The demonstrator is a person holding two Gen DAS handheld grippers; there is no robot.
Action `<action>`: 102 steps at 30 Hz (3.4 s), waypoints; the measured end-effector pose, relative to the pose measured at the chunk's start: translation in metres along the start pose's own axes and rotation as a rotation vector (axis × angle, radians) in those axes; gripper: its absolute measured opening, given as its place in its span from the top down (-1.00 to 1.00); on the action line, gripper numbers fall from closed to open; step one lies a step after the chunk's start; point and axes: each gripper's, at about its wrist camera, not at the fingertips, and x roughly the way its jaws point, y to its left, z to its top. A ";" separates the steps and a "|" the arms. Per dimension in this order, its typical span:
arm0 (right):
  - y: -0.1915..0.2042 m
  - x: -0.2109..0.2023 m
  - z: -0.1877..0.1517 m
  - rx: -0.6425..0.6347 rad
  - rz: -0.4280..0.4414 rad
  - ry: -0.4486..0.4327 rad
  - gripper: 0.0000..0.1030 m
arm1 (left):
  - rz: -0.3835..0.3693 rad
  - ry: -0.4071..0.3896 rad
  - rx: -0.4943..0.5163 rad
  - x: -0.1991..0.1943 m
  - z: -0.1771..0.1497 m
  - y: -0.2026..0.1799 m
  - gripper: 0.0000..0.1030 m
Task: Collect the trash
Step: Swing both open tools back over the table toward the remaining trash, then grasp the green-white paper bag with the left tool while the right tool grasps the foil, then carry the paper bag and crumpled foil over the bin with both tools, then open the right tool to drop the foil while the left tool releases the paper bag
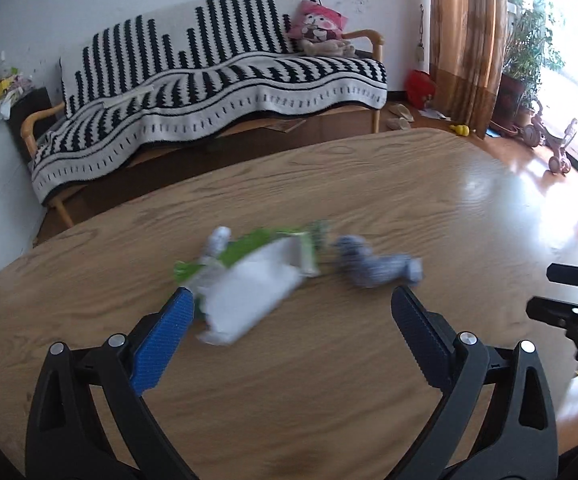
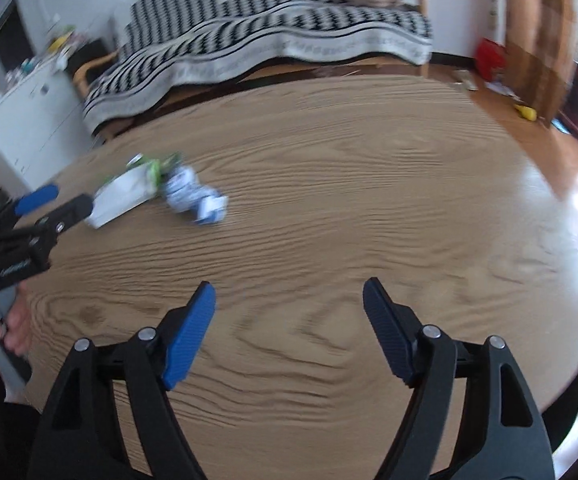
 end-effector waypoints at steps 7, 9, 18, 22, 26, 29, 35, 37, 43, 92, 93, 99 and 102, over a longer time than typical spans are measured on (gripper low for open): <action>0.033 0.041 0.006 -0.082 0.025 0.069 -0.44 | 0.020 0.033 0.083 0.042 -0.016 0.020 -0.86; 0.039 0.051 0.008 -0.109 0.017 0.082 -0.44 | 0.035 0.041 0.109 0.052 -0.017 0.018 -0.86; 0.050 0.093 0.033 -0.124 0.036 0.068 -0.44 | 0.115 0.060 0.212 0.077 -0.014 0.006 -0.78; 0.054 0.103 0.047 -0.089 0.075 0.047 -0.44 | 0.138 0.063 0.255 0.078 -0.014 0.000 -0.25; 0.060 0.108 0.055 -0.089 0.089 0.034 -0.44 | 0.131 0.053 0.275 0.069 -0.015 -0.001 0.19; 0.067 0.109 0.060 -0.097 0.098 0.018 -0.44 | 0.095 0.046 0.225 0.053 -0.010 0.008 0.44; 0.083 0.113 0.065 -0.126 0.086 -0.001 -0.37 | 0.004 0.010 0.037 0.003 -0.001 0.047 0.47; 0.087 0.117 0.064 -0.134 0.086 0.010 -0.02 | -0.015 0.010 -0.047 -0.009 -0.001 0.064 0.47; 0.092 0.103 0.059 -0.147 0.114 0.007 0.28 | -0.001 0.027 -0.168 -0.019 -0.007 0.086 0.47; -0.445 -0.184 -0.300 0.775 -0.421 0.010 0.27 | -0.746 0.187 0.442 -0.033 -0.055 -0.557 0.46; -0.448 -0.182 -0.301 0.782 -0.421 0.018 0.27 | -0.749 0.192 0.444 -0.031 -0.056 -0.563 0.46; -0.456 -0.180 -0.306 0.811 -0.414 0.026 0.26 | -0.768 0.215 0.455 -0.019 -0.058 -0.588 0.46; -0.460 -0.172 -0.289 0.827 -0.409 0.016 0.23 | -0.775 0.223 0.456 -0.015 -0.059 -0.592 0.46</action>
